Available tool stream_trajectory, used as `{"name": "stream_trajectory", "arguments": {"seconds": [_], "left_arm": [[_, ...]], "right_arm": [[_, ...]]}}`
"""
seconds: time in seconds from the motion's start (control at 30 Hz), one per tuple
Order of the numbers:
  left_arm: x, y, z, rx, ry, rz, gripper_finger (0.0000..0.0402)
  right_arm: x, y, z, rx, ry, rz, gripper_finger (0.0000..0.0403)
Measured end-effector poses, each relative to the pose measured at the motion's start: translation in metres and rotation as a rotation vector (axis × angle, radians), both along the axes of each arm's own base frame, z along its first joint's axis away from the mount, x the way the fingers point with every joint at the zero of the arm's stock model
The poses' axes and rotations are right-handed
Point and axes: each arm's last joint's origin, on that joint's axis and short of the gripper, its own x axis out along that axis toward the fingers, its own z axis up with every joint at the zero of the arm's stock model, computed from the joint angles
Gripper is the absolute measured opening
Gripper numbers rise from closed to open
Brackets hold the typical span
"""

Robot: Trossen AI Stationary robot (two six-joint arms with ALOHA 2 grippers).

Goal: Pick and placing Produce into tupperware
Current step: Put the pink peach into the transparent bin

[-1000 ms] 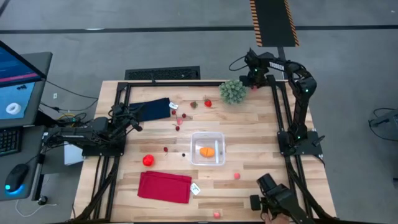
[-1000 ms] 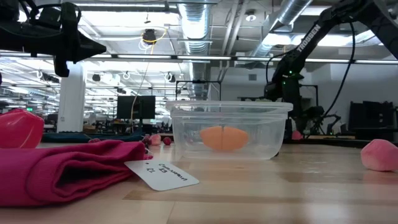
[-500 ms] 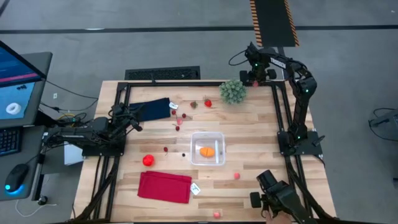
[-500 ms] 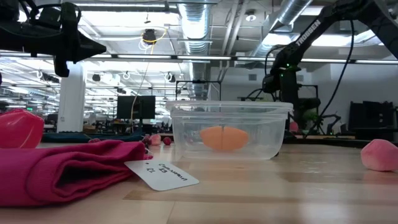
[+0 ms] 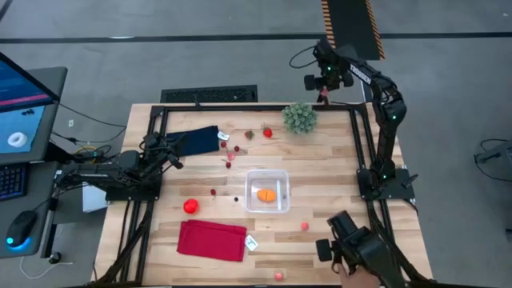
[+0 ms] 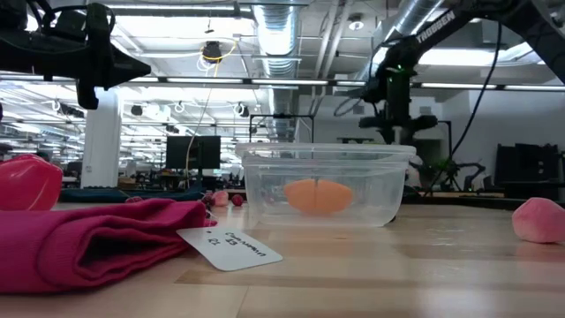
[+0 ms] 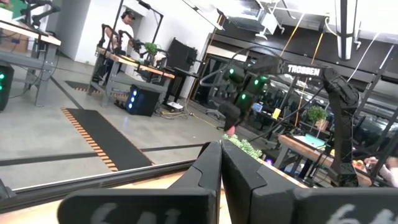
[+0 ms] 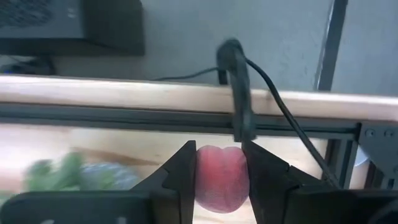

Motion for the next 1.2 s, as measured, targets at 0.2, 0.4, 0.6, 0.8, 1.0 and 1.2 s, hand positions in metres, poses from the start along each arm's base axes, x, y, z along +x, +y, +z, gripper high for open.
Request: {"name": "stream_trajectory", "arguments": {"seconds": [0.2, 0.4, 0.6, 0.8, 1.0, 1.2], "left_arm": [[0.000, 0.000, 0.000, 0.001, 0.001, 0.001, 0.0000], [0.000, 0.000, 0.000, 0.001, 0.001, 0.002, 0.0000], [0.000, 0.000, 0.000, 0.001, 0.000, 0.001, 0.0000], [0.000, 0.000, 0.000, 0.001, 0.001, 0.000, 0.0000], [0.000, -0.001, 0.000, 0.006, 0.000, -0.023, 0.0000], [0.001, -0.001, 0.000, 0.001, -0.004, -0.032, 0.0000]], "right_arm": [[0.024, 0.013, 0.036, -0.055, -0.030, 0.080, 0.0142], [0.065, 0.041, 0.062, -0.117, -0.076, 0.221, 0.0137], [0.111, 0.088, 0.075, -0.143, -0.107, 0.399, 0.0141], [0.159, 0.154, 0.079, -0.156, -0.139, 0.618, 0.0136], [0.197, 0.242, 0.080, -0.153, -0.173, 0.855, 0.0141], [0.215, 0.338, 0.078, -0.139, -0.209, 1.056, 0.0137]]}}
